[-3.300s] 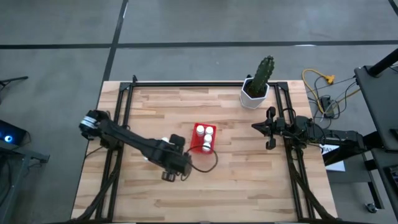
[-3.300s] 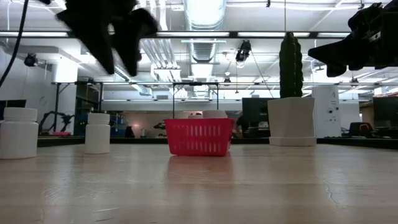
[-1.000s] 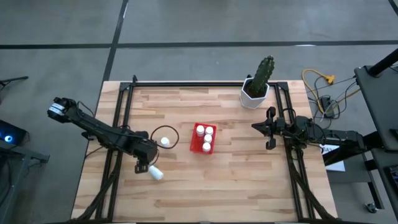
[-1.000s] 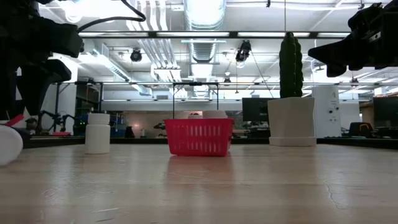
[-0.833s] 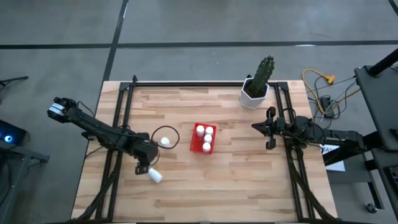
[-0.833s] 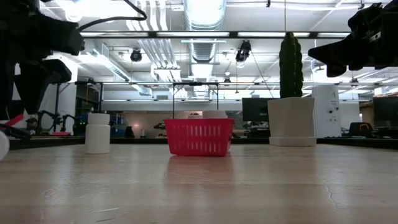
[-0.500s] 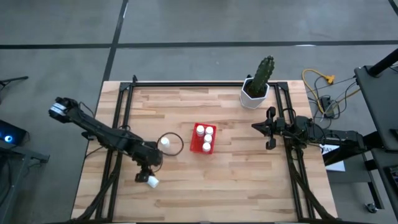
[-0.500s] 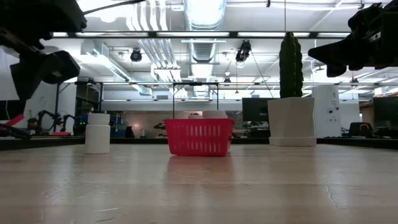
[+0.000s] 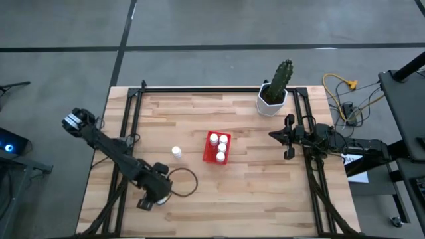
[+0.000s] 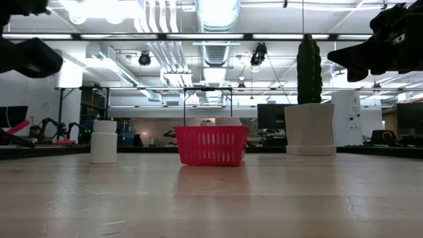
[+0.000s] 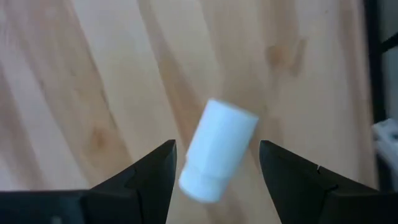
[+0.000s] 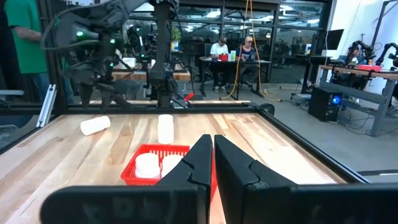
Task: Pick and place pill bottles into a basket
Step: Put the left white pill bottle into the red bin
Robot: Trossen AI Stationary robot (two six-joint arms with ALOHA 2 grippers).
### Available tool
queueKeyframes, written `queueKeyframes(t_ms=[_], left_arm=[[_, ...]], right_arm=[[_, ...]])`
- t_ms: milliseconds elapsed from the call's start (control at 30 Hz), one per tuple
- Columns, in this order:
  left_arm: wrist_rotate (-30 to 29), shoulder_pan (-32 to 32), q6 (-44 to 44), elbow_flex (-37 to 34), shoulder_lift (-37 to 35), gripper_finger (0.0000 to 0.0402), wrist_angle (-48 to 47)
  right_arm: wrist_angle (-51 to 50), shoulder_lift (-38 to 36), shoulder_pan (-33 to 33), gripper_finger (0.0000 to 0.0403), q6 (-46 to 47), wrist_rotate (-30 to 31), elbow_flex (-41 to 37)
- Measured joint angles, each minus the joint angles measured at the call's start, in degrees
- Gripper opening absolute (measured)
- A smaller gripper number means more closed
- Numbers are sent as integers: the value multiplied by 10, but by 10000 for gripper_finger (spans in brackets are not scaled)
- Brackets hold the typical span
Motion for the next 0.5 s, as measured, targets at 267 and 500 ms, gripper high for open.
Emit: queueKeyframes(t_ms=[267,500], left_arm=[[-42,-32,-25,44,72,212,-65],[-40,-46,-42,57,83,212,-65]], right_arm=[[0,0,0,8,0,0,0],[0,0,0,8,0,0,0]])
